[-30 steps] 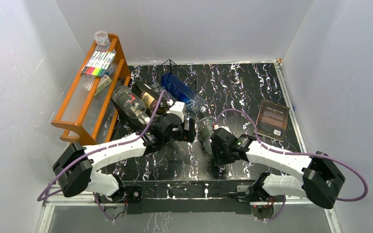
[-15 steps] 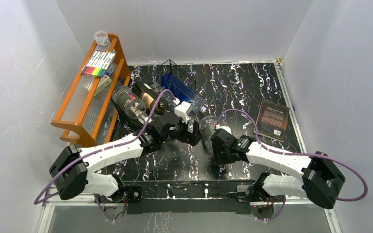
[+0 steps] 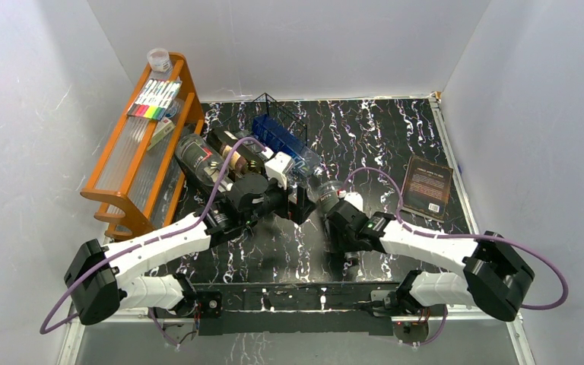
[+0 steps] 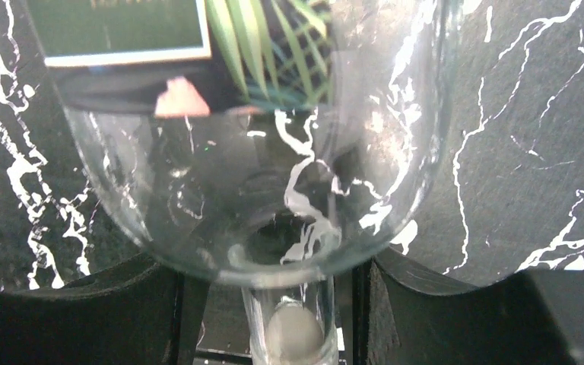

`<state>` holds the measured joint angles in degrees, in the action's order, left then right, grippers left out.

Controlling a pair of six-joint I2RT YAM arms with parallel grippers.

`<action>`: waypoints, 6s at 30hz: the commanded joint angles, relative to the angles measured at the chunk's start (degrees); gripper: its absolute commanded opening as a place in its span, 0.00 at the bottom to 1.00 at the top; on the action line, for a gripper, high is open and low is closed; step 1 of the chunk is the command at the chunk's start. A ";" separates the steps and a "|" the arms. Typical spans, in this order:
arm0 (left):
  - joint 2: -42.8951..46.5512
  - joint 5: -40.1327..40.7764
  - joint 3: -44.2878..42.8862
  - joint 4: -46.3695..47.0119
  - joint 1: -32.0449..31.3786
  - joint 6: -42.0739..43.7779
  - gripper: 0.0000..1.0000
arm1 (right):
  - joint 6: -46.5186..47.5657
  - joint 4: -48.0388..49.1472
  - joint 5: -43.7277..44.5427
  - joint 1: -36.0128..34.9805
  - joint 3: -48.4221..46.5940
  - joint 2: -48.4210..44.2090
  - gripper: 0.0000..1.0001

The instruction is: Put the wine bottle on the wine rack

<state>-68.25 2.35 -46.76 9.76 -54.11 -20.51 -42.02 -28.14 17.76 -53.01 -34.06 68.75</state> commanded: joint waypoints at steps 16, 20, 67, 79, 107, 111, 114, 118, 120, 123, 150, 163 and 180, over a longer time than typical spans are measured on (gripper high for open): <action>1.36 2.95 -2.55 -1.75 0.24 1.53 0.96 | -0.95 8.42 8.02 0.06 1.94 4.37 0.59; 1.36 3.18 -2.57 -1.85 0.21 1.62 0.96 | -0.94 9.20 8.34 0.04 2.78 4.33 0.49; 2.73 10.91 -4.68 -6.74 0.24 2.02 0.97 | 8.96 31.94 18.76 0.07 17.99 -27.28 0.00; 6.63 17.08 -8.18 -9.88 0.38 6.64 0.98 | 16.10 38.03 18.00 0.11 16.26 -31.82 0.00; 12.37 32.62 -13.01 -13.20 1.64 4.91 0.98 | 27.66 79.56 5.12 0.90 4.88 -10.63 0.00; 14.35 33.42 -12.97 -14.28 1.62 5.26 0.98 | 26.59 83.06 -1.04 4.58 -1.15 -2.62 0.00; 15.32 33.89 -12.87 -15.66 1.64 5.23 0.98 | 25.75 84.69 -5.63 7.64 -6.46 3.42 0.00; 16.56 34.39 -12.78 -17.22 1.72 5.22 0.98 | 25.23 84.41 -12.22 10.48 -13.66 10.84 0.00; 17.10 34.74 -12.77 -17.80 1.72 5.35 0.98 | 25.11 83.52 -15.10 11.55 -16.97 13.86 0.00; 18.02 35.26 -12.70 -18.27 1.67 5.39 0.98 | 24.89 82.10 -18.80 12.54 -20.93 17.45 0.00; 24.02 34.32 -17.14 -25.04 1.72 7.93 0.98 | 24.52 54.33 -33.91 14.96 -49.12 38.84 0.03; 24.81 34.23 -17.70 -26.17 1.70 8.50 0.98 | 25.51 45.96 -31.02 15.03 -52.60 39.22 0.55; 25.63 34.13 -19.08 -27.68 1.72 8.97 0.98 | 24.67 34.17 -14.84 15.03 -52.16 29.92 0.98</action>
<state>-44.01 36.60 -62.98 -17.32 -52.60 -12.38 -16.51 9.08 -6.90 -38.22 -84.05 106.43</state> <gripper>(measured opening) 0.981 0.967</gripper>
